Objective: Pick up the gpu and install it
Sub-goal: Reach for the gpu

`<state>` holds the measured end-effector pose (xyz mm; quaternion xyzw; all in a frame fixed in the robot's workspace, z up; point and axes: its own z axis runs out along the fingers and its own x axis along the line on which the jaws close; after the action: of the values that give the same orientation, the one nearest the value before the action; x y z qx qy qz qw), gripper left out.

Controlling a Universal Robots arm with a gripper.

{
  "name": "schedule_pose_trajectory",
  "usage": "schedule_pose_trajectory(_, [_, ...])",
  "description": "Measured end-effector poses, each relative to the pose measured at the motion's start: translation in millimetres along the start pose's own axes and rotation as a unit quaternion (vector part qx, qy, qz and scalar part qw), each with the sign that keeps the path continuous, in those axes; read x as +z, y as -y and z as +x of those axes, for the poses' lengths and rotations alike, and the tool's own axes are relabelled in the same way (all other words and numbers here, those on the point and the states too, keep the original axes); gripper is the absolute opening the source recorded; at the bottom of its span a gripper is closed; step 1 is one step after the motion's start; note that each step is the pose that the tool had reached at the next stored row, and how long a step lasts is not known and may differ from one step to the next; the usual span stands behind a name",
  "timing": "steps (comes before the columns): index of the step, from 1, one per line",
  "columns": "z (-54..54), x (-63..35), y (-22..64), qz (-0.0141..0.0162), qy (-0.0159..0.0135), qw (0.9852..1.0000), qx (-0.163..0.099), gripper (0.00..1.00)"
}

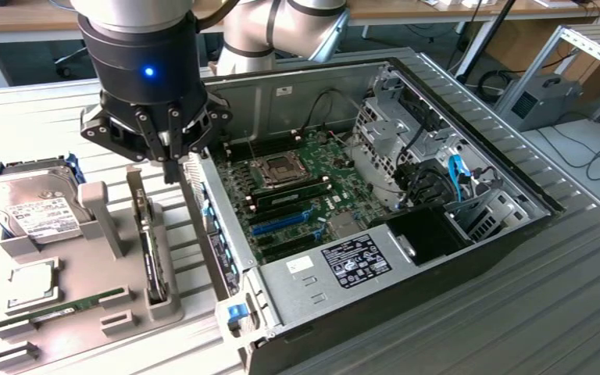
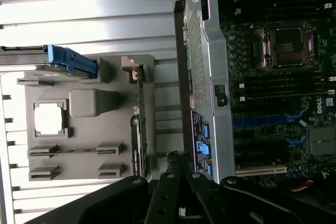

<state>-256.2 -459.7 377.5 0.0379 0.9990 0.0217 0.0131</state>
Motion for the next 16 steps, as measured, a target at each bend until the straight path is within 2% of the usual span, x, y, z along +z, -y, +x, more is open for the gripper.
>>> schedule_pose_trajectory(16, [-0.4, 0.3, 5.6, 0.0000, 0.0000, 1.0000, 0.000, 0.11])
